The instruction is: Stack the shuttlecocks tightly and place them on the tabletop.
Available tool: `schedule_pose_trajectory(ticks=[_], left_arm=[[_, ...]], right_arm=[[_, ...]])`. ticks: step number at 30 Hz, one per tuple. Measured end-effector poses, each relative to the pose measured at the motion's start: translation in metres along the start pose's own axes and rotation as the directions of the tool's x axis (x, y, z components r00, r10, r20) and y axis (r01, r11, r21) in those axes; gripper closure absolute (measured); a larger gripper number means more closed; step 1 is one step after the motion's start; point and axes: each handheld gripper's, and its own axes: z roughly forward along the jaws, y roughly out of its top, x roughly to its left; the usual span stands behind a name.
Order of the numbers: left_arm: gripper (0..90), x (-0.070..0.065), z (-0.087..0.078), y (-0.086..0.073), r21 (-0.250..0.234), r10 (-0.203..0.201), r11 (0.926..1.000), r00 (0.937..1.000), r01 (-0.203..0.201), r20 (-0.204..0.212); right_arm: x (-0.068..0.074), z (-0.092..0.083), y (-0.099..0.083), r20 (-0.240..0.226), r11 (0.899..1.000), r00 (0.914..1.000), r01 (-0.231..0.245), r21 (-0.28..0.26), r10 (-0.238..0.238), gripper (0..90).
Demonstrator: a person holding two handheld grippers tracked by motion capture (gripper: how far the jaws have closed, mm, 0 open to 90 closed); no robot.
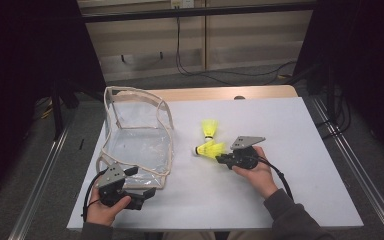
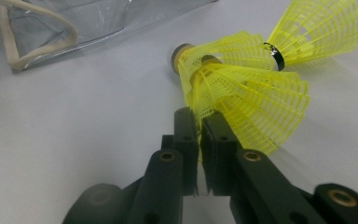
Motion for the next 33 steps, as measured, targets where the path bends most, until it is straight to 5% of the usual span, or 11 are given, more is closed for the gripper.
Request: schedule_pose_trajectory(ticks=[33], left_arm=[[4.2, 0.001, 0.0, 0.0, -0.003, -0.001, 1.0, 1.0, 0.001, 0.003]], right_arm=[[-0.002, -0.028, 0.005, 0.023, 0.998, 0.9982, -0.055, -0.04, 0.056, 51.1]])
